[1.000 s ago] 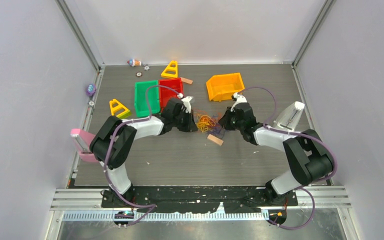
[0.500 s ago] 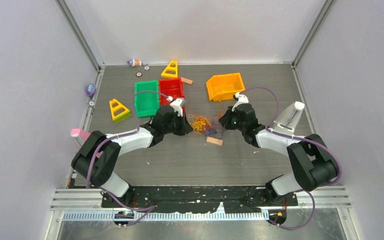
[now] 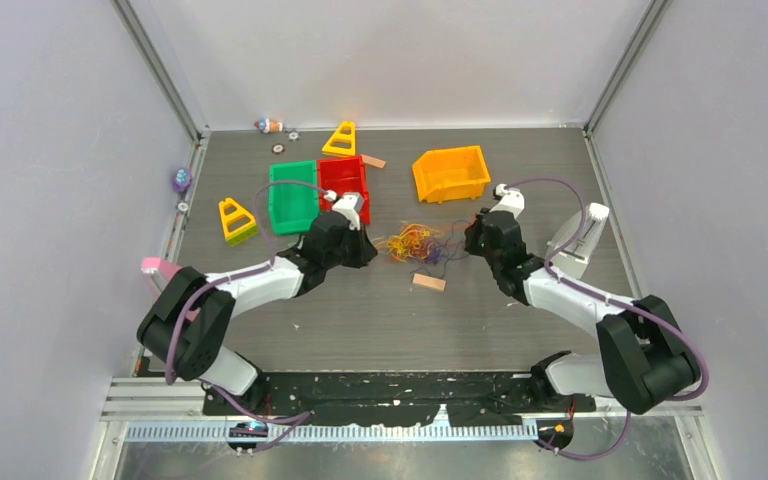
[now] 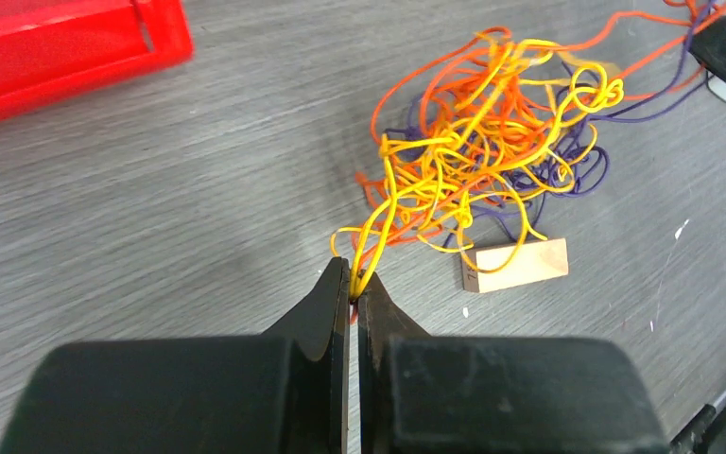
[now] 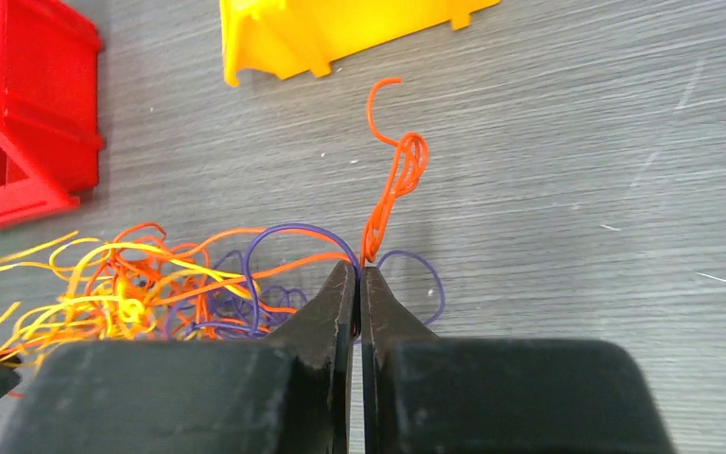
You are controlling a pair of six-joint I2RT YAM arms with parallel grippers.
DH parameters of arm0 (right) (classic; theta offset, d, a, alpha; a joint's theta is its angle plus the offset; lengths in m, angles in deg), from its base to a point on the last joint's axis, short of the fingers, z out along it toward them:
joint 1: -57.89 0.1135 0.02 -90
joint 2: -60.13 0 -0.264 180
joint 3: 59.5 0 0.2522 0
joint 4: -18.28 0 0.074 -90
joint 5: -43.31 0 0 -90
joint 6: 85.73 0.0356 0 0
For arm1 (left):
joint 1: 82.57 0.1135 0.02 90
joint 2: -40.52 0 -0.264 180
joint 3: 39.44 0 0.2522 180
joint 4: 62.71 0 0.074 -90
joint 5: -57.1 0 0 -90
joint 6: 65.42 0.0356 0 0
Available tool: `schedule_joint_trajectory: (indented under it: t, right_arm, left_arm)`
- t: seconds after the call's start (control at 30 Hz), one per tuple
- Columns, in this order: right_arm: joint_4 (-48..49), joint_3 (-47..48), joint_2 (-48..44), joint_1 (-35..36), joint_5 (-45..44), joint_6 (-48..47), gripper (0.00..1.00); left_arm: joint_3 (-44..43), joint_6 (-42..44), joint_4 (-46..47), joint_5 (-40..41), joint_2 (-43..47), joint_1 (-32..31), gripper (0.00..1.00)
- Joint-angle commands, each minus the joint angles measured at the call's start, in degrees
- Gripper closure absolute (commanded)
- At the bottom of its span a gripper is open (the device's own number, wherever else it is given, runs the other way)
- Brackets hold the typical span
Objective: Untangle the cables
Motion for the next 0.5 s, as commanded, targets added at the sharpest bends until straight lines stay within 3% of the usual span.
schedule_joint_trajectory:
  t: [0.0, 0.2, 0.33, 0.47]
  right_arm:
    - [-0.04, -1.33, -3.70, -0.63, -10.23, 1.55, 0.95]
    - [-0.95, -1.13, -3.96, -0.63, -10.39, 1.43, 0.95]
    - [-0.87, -1.52, -4.35, -0.62, -11.49, 1.85, 0.95]
    - [-1.28, -1.96, -5.42, -0.62, -13.00, 2.34, 0.95]
  left_arm:
    - [2.47, -0.08, 1.01, 9.31, 5.48, 0.40, 1.00]
    - [5.20, -0.37, 1.72, 14.17, 9.15, 0.37, 1.00]
    - [6.12, -3.32, -1.58, 25.10, 11.71, 0.40, 1.00]
    - [7.08, -3.42, -1.23, 26.46, 12.96, 0.42, 1.00]
